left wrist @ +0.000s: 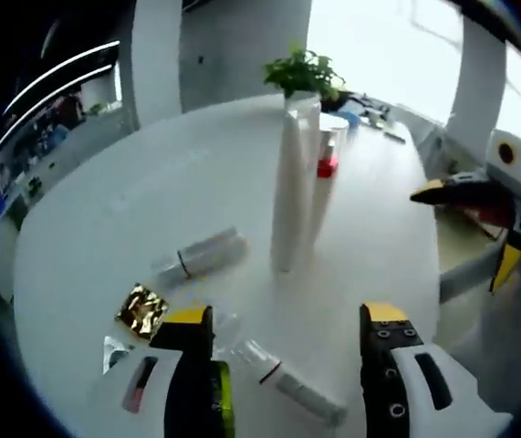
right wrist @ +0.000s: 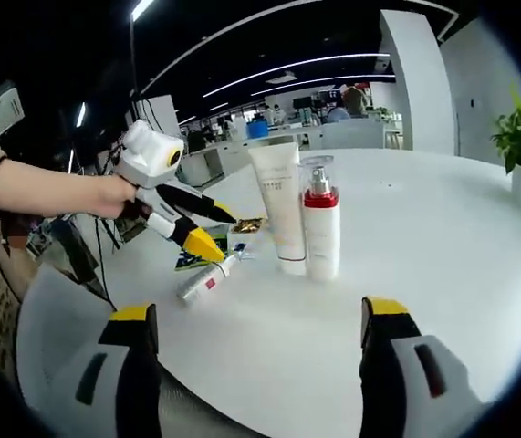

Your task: Arrange the skincare products in the storage area until every visible bottle or jar stands upright without overlapping.

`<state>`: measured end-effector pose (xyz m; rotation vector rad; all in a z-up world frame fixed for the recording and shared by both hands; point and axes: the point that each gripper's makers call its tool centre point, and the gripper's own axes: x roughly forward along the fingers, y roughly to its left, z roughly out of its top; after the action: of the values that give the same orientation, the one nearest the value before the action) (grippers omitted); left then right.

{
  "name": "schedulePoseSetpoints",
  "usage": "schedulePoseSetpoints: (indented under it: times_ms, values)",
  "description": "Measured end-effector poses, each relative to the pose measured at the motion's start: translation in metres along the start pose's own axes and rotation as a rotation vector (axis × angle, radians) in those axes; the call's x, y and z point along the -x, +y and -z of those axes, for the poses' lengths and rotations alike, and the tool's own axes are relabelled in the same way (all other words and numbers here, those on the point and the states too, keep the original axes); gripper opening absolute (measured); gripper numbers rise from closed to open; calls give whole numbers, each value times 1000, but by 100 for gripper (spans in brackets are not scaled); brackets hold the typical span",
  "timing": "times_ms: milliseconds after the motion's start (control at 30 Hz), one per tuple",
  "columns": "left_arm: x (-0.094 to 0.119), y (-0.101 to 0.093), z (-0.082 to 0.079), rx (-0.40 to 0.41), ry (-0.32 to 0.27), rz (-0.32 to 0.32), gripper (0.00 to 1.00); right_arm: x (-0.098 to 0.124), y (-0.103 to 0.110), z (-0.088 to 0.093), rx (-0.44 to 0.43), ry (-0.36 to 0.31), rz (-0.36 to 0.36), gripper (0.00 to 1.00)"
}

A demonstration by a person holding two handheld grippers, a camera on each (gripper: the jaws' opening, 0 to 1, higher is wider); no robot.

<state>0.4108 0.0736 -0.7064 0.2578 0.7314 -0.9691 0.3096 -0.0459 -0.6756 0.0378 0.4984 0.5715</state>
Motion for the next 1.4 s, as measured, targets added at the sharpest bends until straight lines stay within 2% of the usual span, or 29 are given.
schedulePoseSetpoints:
  times_ms: [167, 267, 400, 533, 867, 1033, 1200, 1400]
  values:
    - [21, 3, 21, 60, 8, -56, 72, 0, 2, 0, 17, 7, -3, 92]
    - [40, -1, 32, 102, -14, -90, 75, 0, 2, 0, 21, 5, -2, 92]
    - [56, -5, 50, 149, -13, -113, 79, 0, 3, 0, 28, 7, -6, 92]
    - [70, -8, 60, 196, -26, -141, 83, 0, 4, 0, 34, 9, -10, 92]
    - [96, -18, 76, 256, -57, -199, 87, 0, 5, 2, 38, 13, -12, 90]
    - [110, -16, 83, 277, -84, -245, 88, 1, 5, 3, 36, 12, -10, 90]
    - [124, -16, 98, 295, -76, -280, 89, 1, 5, 3, 36, 13, -12, 90]
    - [135, -14, 108, 319, -86, -300, 88, 1, 5, 4, 34, 15, -9, 89]
